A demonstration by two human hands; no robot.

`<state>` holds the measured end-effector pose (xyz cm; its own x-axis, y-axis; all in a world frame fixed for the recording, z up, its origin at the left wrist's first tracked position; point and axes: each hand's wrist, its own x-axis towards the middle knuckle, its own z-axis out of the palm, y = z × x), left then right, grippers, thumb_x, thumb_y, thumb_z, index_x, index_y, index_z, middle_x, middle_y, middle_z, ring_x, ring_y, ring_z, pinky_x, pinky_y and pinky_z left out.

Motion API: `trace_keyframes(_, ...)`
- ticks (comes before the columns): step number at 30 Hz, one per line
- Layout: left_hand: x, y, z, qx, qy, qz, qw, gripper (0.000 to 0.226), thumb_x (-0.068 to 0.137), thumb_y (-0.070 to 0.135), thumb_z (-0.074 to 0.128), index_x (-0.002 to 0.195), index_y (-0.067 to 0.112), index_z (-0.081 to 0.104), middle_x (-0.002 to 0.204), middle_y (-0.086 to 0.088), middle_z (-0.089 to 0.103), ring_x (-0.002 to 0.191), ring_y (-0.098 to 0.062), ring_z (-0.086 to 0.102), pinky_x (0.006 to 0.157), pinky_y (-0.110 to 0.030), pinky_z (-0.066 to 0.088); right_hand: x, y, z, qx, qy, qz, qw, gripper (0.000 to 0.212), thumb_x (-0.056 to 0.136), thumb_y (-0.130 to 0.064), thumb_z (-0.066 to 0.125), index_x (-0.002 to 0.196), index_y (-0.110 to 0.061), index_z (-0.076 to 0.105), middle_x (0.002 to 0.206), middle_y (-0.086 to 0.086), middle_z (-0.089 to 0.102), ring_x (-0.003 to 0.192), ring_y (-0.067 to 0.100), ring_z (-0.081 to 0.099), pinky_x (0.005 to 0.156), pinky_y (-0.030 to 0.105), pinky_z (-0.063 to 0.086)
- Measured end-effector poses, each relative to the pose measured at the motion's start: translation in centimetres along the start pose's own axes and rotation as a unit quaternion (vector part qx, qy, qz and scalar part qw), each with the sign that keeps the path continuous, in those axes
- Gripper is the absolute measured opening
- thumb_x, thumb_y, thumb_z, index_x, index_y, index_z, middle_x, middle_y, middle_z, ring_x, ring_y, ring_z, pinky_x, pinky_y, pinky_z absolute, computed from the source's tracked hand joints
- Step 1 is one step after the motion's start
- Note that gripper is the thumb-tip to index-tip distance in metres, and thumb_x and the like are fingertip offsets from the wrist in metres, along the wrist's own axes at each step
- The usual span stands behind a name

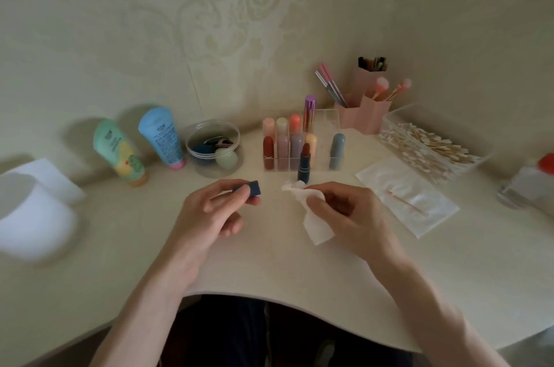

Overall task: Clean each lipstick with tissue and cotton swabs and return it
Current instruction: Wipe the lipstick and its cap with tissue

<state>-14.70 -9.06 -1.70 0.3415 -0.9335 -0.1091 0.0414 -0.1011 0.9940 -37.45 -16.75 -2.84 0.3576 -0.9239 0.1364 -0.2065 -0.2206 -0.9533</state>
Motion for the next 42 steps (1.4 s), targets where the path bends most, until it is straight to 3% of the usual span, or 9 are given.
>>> trace_keyframes(6,-0.4,0.0,0.6,-0.027,-0.086,-0.005,0.996,0.027,0.09,0.032,0.067,0.11,0.017,0.077,0.101,-0.01,0.078,0.054,-0.014,0.042,0.055,-0.013,0.039,-0.3,-0.5,0.1,0.059,-0.002,-0.046,0.997,0.014,0.1,-0.018,0.071,0.104,-0.022,0.084,0.085,0.004,0.078,0.075,0.01,0.064,0.068,0.021,0.047)
trace_keyframes(10,-0.4,-0.2,1.1,-0.036,-0.115,-0.007,0.993,0.026,0.092,0.03,0.067,0.113,0.018,0.076,0.105,-0.013,0.077,0.055,-0.016,0.042,0.055,-0.014,0.038,-0.5,-0.1,1.0,-0.01,0.012,-0.143,0.99,0.019,0.097,-0.012,0.073,0.112,-0.02,0.082,0.079,-0.005,0.068,0.066,0.012,0.058,0.064,0.019,0.043)
trace_keyframes(18,-0.2,-0.7,1.6,-0.032,-0.101,0.018,0.994,0.023,0.095,0.028,0.064,0.111,0.016,0.076,0.096,-0.01,0.077,0.053,-0.016,0.041,0.054,-0.017,0.035,-0.7,0.6,1.6,-0.065,-0.01,-0.229,0.971,0.032,0.094,-0.003,0.074,0.123,-0.016,0.078,0.083,-0.002,0.064,0.065,0.019,0.057,0.062,0.033,0.051)
trace_keyframes(22,-0.2,-1.2,1.6,-0.02,-0.09,0.047,0.995,0.025,0.097,0.027,0.062,0.112,0.011,0.076,0.094,-0.011,0.075,0.052,-0.016,0.041,0.054,-0.016,0.038,-0.7,0.8,1.7,-0.063,-0.028,-0.218,0.974,0.029,0.093,-0.006,0.074,0.12,-0.015,0.079,0.084,-0.003,0.066,0.065,0.018,0.058,0.062,0.034,0.051)
trace_keyframes(25,-0.2,-1.4,1.8,-0.016,-0.08,0.056,0.995,0.024,0.098,0.025,0.062,0.111,0.011,0.076,0.091,-0.008,0.074,0.051,-0.016,0.042,0.054,-0.016,0.039,-0.8,0.7,1.6,-0.052,-0.062,-0.206,0.975,0.029,0.095,-0.014,0.074,0.123,-0.013,0.077,0.083,-0.008,0.063,0.065,0.016,0.058,0.063,0.027,0.05)
trace_keyframes(30,-0.3,-1.4,1.9,-0.006,-0.084,0.071,0.994,0.027,0.094,0.027,0.063,0.11,0.008,0.075,0.084,-0.004,0.073,0.05,-0.015,0.041,0.053,-0.017,0.039,-0.5,0.1,1.1,-0.002,-0.105,-0.152,0.983,0.022,0.106,-0.024,0.062,0.119,-0.015,0.078,0.097,-0.017,0.074,0.081,0.011,0.069,0.07,0.021,0.051)
trace_keyframes(33,-0.5,-1.5,2.1,0.018,-0.091,0.08,0.992,0.027,0.092,0.028,0.065,0.11,0.011,0.075,0.083,0.0,0.074,0.052,-0.018,0.044,0.054,-0.019,0.041,-0.5,0.1,1.5,0.033,-0.088,-0.113,0.989,0.018,0.095,-0.021,0.075,0.109,-0.01,0.077,0.102,-0.004,0.078,0.092,0.019,0.077,0.078,0.027,0.06)
trace_keyframes(37,-0.4,-1.4,2.4,0.007,-0.085,0.086,0.993,0.023,0.093,0.025,0.067,0.109,0.01,0.074,0.087,-0.003,0.075,0.051,-0.02,0.043,0.052,-0.021,0.04,-0.8,0.2,1.9,0.063,-0.036,-0.09,0.993,0.015,0.088,-0.01,0.083,0.102,-0.015,0.08,0.088,-0.003,0.079,0.073,0.019,0.076,0.071,0.022,0.058)
trace_keyframes(42,-0.3,-1.5,2.1,-0.011,-0.086,0.088,0.992,0.02,0.097,0.025,0.064,0.106,0.011,0.074,0.087,-0.01,0.073,0.051,-0.017,0.041,0.053,-0.018,0.039,-0.8,0.5,1.9,0.052,-0.039,-0.103,0.993,0.025,0.091,-0.006,0.08,0.112,-0.018,0.081,0.09,-0.003,0.078,0.071,0.024,0.068,0.072,0.022,0.055)
